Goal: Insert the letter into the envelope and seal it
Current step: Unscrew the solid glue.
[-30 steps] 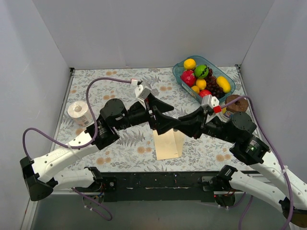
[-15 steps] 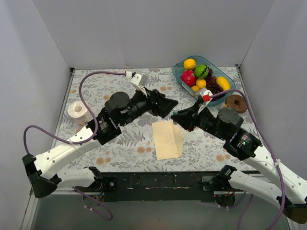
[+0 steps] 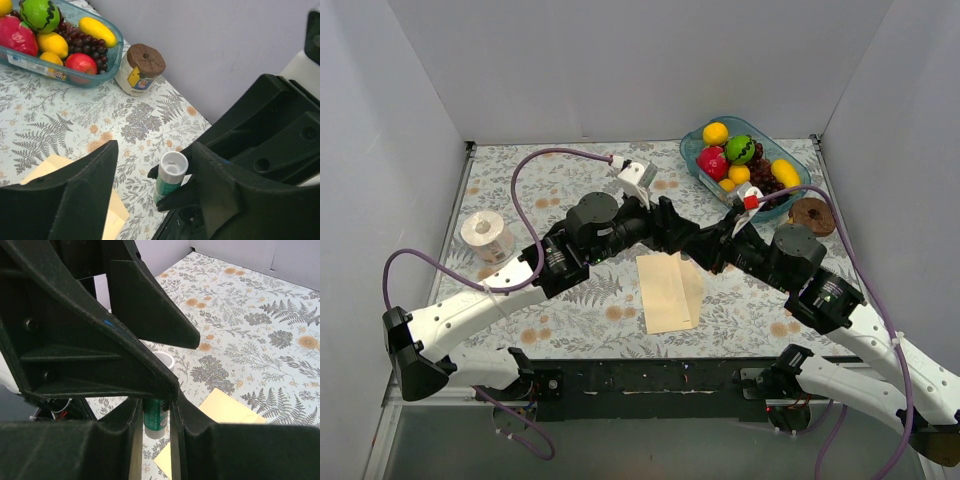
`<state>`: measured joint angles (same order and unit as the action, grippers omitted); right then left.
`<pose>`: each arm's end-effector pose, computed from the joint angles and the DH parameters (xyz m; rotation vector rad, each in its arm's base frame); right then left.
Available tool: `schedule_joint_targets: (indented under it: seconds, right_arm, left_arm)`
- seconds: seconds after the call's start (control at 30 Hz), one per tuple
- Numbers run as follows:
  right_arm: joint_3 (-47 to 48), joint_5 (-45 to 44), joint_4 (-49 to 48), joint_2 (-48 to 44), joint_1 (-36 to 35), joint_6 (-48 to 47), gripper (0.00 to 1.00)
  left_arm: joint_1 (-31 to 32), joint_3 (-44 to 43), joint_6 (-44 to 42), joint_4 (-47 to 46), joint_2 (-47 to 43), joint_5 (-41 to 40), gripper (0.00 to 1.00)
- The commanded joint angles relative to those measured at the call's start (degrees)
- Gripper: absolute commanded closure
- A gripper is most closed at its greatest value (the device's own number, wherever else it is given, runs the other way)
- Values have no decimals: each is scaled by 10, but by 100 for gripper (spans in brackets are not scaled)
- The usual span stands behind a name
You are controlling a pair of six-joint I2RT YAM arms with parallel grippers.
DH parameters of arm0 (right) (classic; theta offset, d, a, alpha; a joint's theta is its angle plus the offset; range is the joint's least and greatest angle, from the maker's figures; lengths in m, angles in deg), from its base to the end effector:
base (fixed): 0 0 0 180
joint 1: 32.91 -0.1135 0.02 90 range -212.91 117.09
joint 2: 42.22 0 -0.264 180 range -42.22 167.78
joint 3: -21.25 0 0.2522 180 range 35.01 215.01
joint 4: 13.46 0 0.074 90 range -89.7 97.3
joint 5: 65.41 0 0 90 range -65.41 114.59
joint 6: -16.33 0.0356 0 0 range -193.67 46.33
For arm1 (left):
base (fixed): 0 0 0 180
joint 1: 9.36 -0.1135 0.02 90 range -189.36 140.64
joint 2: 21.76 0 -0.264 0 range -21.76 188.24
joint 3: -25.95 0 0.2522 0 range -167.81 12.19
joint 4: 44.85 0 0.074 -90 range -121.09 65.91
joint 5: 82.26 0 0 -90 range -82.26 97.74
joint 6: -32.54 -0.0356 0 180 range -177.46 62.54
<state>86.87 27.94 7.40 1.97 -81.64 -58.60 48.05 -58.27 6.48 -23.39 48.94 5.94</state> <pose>0.1139 0.1329 0.3908 -0.5198 1.5516 0.9136 0.1553 -0.2408 0.4065 -0.1392 1.9663 -1.4803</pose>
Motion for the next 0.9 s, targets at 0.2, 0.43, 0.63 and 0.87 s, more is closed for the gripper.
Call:
schedule_joint_targets:
  seconds: [0.2, 0.43, 0.63, 0.87]
  right_arm:
    - [-3, -47, -47, -29, 0, 10, 99]
    - [-4, 121, -86, -55, 0, -49, 99]
    - [58, 330, -46, -34, 0, -123, 99]
    - [44, -78, -13, -50, 0, -51, 99]
  left_arm:
    - [10, 8, -16, -36, -9, 101, 100]
    - [9, 25, -29, -64, -22, 158, 100]
    - [-9, 43, -27, -98, -52, 202, 100]
    - [-14, 44, -5, -100, -74, 111, 2]
